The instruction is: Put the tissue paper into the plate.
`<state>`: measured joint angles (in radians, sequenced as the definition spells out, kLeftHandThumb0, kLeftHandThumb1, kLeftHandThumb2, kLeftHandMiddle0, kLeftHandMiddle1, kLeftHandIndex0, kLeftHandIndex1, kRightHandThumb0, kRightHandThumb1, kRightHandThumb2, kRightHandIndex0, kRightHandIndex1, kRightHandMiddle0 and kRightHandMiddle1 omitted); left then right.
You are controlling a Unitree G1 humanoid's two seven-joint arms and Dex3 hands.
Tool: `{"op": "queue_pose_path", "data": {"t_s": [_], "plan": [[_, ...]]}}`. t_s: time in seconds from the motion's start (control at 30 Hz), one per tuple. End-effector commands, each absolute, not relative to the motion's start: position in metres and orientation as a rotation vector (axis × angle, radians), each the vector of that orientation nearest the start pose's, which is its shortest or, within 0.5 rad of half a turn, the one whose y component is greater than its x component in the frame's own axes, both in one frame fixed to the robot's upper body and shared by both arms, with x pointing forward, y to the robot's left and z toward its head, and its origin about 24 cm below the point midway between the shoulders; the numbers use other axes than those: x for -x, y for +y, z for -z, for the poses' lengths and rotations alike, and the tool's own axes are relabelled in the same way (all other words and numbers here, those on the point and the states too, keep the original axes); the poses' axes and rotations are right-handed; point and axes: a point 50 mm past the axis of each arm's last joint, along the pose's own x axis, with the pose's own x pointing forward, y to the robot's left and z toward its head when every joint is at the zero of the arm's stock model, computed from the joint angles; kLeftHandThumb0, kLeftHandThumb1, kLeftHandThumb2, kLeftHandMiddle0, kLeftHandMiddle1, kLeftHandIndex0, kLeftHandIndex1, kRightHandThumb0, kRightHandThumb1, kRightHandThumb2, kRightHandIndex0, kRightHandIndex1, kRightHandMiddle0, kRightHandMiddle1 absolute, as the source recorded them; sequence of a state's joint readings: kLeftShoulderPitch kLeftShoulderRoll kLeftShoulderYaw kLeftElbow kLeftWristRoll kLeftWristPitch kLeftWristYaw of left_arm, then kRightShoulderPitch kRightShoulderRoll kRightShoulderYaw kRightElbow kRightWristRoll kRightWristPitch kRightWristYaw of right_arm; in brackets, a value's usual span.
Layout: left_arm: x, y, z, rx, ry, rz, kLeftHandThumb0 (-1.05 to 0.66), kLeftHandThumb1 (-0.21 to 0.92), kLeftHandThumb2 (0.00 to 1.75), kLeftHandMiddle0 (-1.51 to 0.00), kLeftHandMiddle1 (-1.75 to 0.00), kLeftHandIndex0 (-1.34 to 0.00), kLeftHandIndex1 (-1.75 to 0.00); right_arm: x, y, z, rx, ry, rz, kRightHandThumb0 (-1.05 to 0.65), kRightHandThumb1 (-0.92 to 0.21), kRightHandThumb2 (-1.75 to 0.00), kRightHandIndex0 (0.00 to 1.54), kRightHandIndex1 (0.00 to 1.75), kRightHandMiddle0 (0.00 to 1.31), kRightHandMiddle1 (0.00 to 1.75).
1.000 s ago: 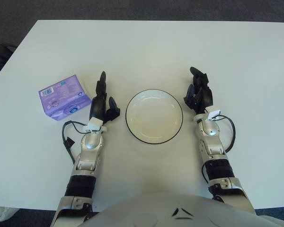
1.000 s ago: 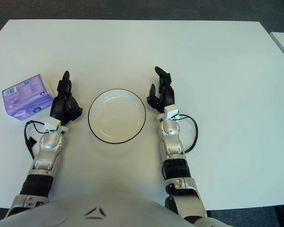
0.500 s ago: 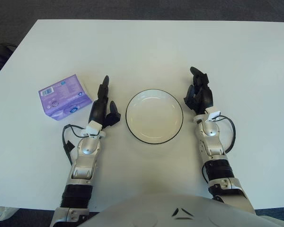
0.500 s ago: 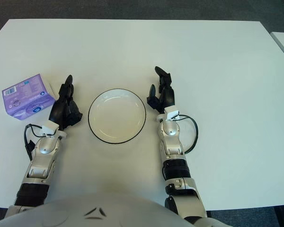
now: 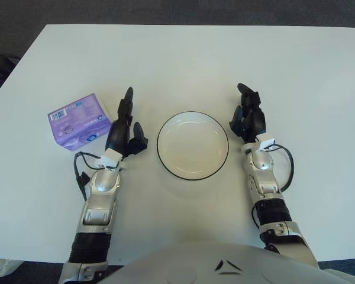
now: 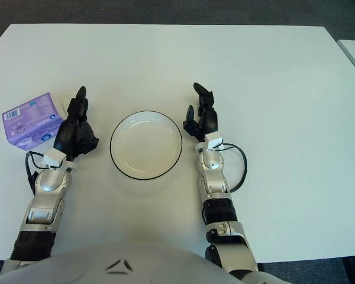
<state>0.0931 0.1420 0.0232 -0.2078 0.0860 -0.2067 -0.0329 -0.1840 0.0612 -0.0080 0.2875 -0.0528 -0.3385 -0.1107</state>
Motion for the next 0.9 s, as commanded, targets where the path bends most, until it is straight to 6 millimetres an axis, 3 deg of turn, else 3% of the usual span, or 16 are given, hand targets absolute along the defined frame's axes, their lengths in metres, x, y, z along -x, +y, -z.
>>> {"op": "queue_pose_path", "data": {"t_s": [0.0,0.43,0.63,0.77,0.87], "plan": [[-0.225,0.180,-0.101,-0.260,-0.350,0.032,-0.84,0.92,1.00,0.00,0.00,0.00,0.00,-0.273,-0.125,-0.021,-0.021,-0.064,0.059,-0.65,-0.92,-0.88,0.24,0.01,0.00,0.65],[-0.209,0.185,-0.136,-0.492,-0.550,0.082,-0.82,0.92,0.95,0.00,0.00,0.00,0.00,-0.273,-0.122,-0.018,-0.017,-0.060,0.043,-0.69,-0.92,-0.88,0.24,0.00,0.00,0.65],[-0.198,0.186,-0.157,-0.501,-0.622,0.099,-0.75,0.92,0.95,0.00,0.00,0.00,0.00,-0.273,-0.121,-0.016,-0.028,-0.052,0.038,-0.69,-0.92,-0.88,0.24,0.00,0.00,0.65],[-0.211,0.192,-0.177,-0.609,-0.680,0.069,-0.69,0.92,0.91,0.00,0.00,0.00,0.00,-0.273,-0.120,-0.014,-0.035,-0.044,0.038,-0.68,-0.92,-0.88,0.24,0.01,0.00,0.64],[-0.200,0.209,-0.180,-0.791,-0.663,0.021,-0.66,0.92,0.88,0.00,0.00,-0.01,0.00,-0.273,-0.119,-0.012,-0.038,-0.037,0.035,-0.68,-0.92,-0.87,0.24,0.01,0.00,0.64]]}}
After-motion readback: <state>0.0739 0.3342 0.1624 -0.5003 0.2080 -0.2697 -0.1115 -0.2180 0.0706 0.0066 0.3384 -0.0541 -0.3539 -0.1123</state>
